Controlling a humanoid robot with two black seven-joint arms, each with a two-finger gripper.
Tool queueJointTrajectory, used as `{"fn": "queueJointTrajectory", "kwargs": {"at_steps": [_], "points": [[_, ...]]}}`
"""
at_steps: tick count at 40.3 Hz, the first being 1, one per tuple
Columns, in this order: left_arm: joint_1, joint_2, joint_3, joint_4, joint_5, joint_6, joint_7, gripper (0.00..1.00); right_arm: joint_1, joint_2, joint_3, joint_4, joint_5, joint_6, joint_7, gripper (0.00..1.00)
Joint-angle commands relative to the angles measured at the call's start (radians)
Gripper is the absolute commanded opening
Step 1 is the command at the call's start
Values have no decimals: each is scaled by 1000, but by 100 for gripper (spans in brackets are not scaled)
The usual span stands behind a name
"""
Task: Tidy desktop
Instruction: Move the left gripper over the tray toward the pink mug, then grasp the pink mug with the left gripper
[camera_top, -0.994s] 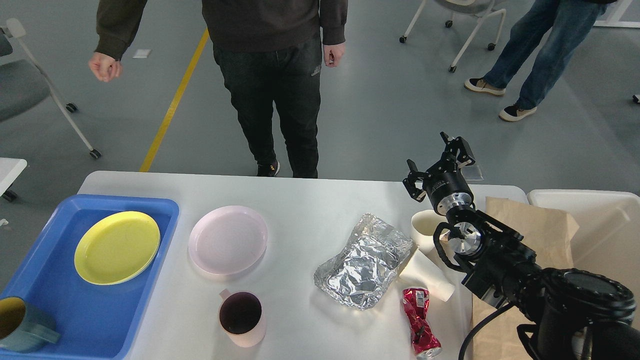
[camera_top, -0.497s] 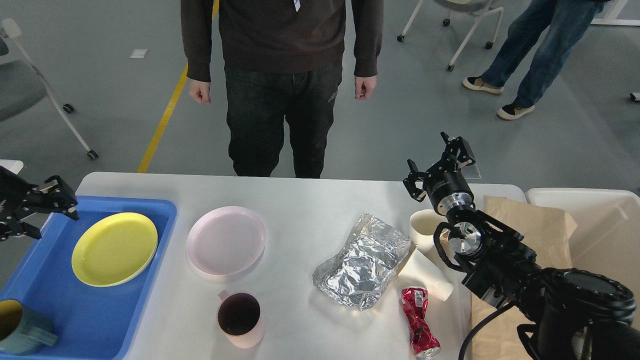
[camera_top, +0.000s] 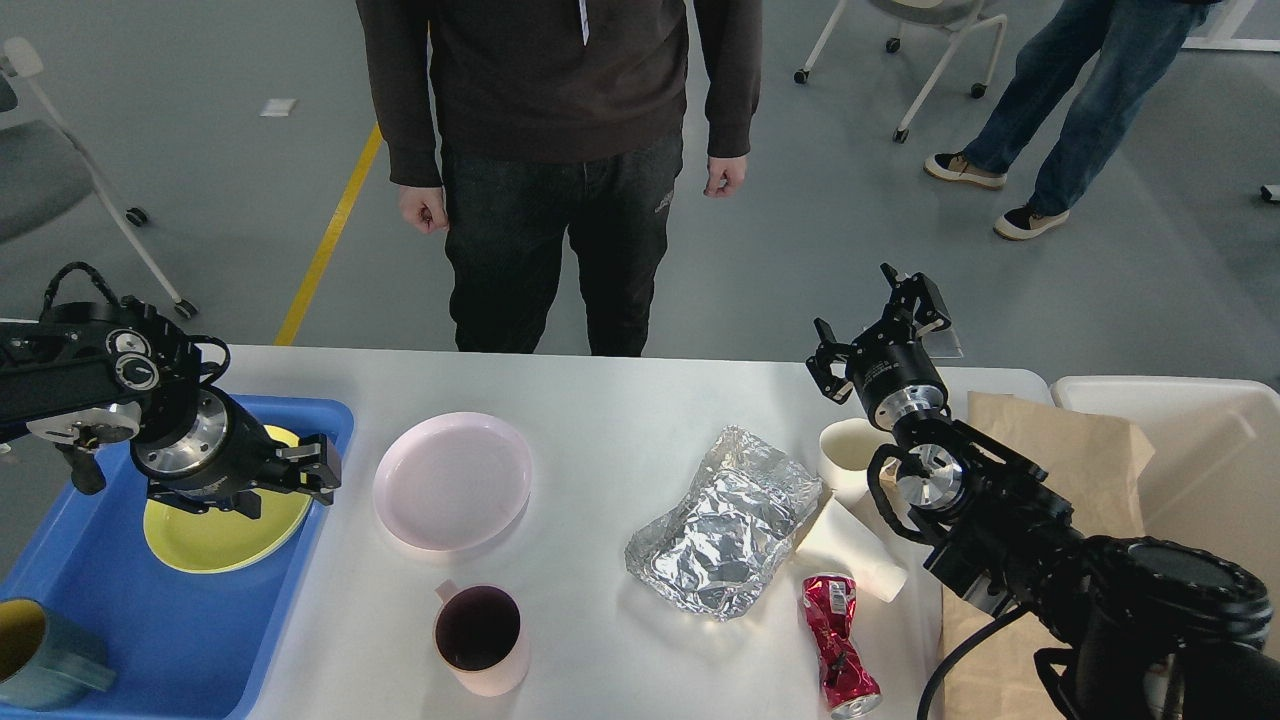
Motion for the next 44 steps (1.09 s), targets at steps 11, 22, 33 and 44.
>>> {"fn": "queueJointTrajectory", "kwargs": {"at_steps": [11, 22, 33, 44], "points": [[-4, -119, -7, -9, -200, -114, 63, 69, 0, 0, 0, 0, 0, 0, 0, 100], [7, -204, -2, -27, -200, -123, 123, 69, 0, 0, 0, 0, 0, 0, 0, 100], [-5, -297, -10, -13, -188, -143, 177, 69, 0, 0, 0, 0, 0, 0, 0, 100], [22, -379, 16, 80, -179, -137, 177, 69, 0, 0, 0, 1, 0, 0, 0, 100]]}}
